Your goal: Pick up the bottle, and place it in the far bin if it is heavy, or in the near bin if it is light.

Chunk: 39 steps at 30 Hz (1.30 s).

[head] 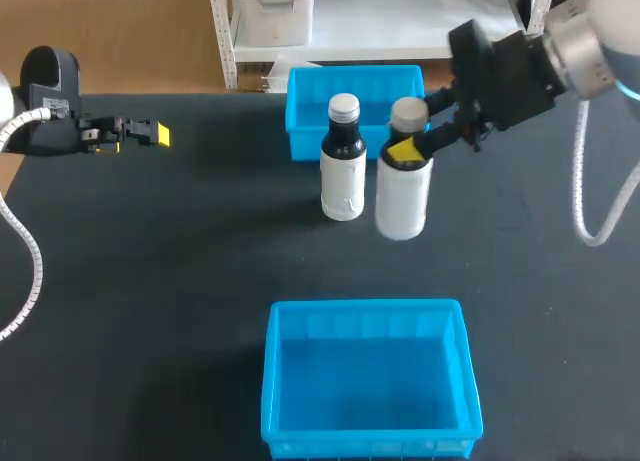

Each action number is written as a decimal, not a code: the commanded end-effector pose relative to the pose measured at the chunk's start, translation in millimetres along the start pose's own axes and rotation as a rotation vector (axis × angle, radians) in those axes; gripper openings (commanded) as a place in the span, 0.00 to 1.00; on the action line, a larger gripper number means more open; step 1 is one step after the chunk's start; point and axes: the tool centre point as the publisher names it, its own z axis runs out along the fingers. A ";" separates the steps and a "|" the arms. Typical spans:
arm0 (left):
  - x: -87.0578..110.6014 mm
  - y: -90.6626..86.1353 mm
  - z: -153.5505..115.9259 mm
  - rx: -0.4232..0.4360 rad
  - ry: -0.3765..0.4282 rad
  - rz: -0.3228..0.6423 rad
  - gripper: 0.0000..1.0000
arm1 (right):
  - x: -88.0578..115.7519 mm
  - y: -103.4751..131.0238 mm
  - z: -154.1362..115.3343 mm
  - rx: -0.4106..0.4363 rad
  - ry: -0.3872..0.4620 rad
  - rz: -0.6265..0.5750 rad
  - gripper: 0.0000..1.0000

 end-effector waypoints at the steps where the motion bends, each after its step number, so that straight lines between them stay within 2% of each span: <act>1: 0.0 0.0 0.0 0.000 0.000 0.000 1.00 | 6.8 1.4 -20.9 0.017 -0.004 0.009 0.00; 14: 0.0 0.0 0.0 0.000 0.000 0.000 1.00 | 13.3 3.3 -49.9 0.062 0.011 0.036 0.00; 22: 0.0 0.0 0.0 0.000 0.000 0.000 1.00 | 7.5 23.5 -65.3 0.077 0.025 0.043 0.00; 26: 0.0 0.0 0.0 0.000 0.000 0.000 1.00 | -3.6 39.9 -66.6 0.062 0.036 0.036 0.00; 31: 0.0 0.0 0.0 0.000 0.000 0.000 1.00 | -27.1 65.9 -61.4 0.034 0.047 0.001 0.00; 39: 0.0 0.0 0.0 0.000 0.000 0.000 1.00 | -60.8 106.3 -36.3 -0.034 0.011 -0.053 0.00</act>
